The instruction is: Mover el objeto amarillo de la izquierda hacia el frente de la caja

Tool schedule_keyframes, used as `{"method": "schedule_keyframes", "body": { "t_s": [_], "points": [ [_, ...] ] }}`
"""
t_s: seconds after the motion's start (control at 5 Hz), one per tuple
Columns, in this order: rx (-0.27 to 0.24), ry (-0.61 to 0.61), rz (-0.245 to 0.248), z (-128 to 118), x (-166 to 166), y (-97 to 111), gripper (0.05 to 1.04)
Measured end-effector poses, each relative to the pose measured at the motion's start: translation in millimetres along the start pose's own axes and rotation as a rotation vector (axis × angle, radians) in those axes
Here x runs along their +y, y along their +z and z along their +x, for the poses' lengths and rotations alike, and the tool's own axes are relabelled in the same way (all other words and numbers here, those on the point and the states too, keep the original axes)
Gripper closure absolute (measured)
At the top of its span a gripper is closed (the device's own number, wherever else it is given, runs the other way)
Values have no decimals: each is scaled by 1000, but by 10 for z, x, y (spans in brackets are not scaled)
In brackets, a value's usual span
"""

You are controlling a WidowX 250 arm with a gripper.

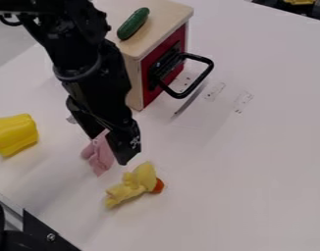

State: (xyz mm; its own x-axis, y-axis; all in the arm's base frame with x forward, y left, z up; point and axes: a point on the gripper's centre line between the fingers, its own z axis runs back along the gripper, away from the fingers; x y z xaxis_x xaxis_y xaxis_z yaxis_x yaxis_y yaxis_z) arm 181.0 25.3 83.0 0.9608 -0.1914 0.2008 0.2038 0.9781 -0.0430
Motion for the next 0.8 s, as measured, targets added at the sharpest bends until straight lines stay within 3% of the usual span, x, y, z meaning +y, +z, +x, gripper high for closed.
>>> {"method": "schedule_keyframes", "body": {
  "t_s": [0.2, 0.8],
  "points": [
    [11, 3, -8, -33, -16, -23, 84],
    [48, 6, 3, -282, 1007, 45, 84]
  ]
}}
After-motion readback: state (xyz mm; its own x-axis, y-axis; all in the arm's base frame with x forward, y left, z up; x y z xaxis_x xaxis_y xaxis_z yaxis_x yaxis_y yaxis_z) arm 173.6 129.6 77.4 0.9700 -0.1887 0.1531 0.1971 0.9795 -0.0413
